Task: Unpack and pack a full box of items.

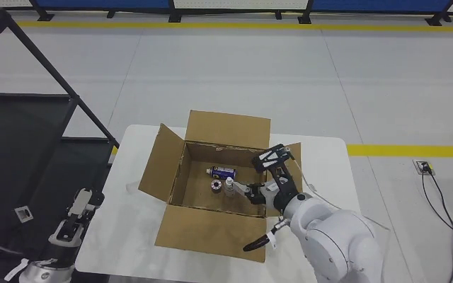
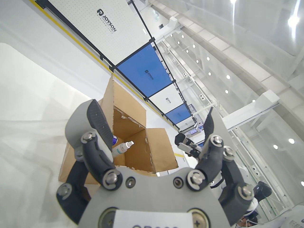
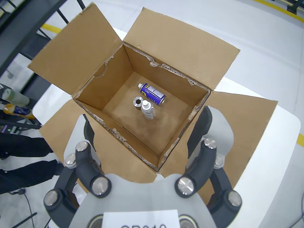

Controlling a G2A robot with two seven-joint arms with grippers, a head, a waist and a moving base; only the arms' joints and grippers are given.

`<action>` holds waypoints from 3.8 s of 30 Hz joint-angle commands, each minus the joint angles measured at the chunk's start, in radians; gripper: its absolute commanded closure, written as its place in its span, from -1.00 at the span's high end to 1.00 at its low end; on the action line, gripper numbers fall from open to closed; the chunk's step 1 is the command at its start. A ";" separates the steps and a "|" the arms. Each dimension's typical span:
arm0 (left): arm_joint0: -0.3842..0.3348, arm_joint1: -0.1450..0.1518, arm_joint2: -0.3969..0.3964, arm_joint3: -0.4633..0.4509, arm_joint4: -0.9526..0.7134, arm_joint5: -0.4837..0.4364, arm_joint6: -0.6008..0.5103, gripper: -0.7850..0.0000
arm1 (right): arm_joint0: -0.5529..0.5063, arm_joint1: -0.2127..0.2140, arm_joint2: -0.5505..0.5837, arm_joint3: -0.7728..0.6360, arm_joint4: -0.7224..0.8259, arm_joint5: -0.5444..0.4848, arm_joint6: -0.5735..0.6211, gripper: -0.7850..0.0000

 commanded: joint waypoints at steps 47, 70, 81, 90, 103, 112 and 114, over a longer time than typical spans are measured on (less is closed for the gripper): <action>-0.223 0.048 0.411 0.182 0.364 0.031 -0.078 1.00 | 0.133 0.069 0.204 0.396 0.802 -0.109 0.079 1.00; -0.322 0.049 0.546 0.269 0.405 0.095 -0.076 1.00 | 0.263 0.050 0.020 0.679 0.868 -0.016 -0.196 1.00; -0.363 0.055 0.586 0.334 0.435 0.098 -0.077 1.00 | 0.296 0.055 -0.031 0.784 0.822 -0.080 -0.247 1.00; -0.379 0.062 0.593 0.368 0.424 0.101 -0.088 1.00 | 0.335 0.054 -0.047 0.845 0.859 -0.030 -0.258 1.00; -0.374 0.073 0.568 0.324 0.330 0.090 -0.108 1.00 | 0.363 0.056 -0.075 0.855 0.870 -0.020 -0.276 1.00; -0.244 0.101 0.369 0.148 0.181 0.026 -0.172 1.00 | 0.350 0.065 -0.024 0.782 0.909 -0.012 -0.364 1.00; -0.195 0.108 0.302 0.128 0.132 0.006 -0.190 1.00 | 0.346 0.070 -0.018 0.762 0.877 0.001 -0.375 1.00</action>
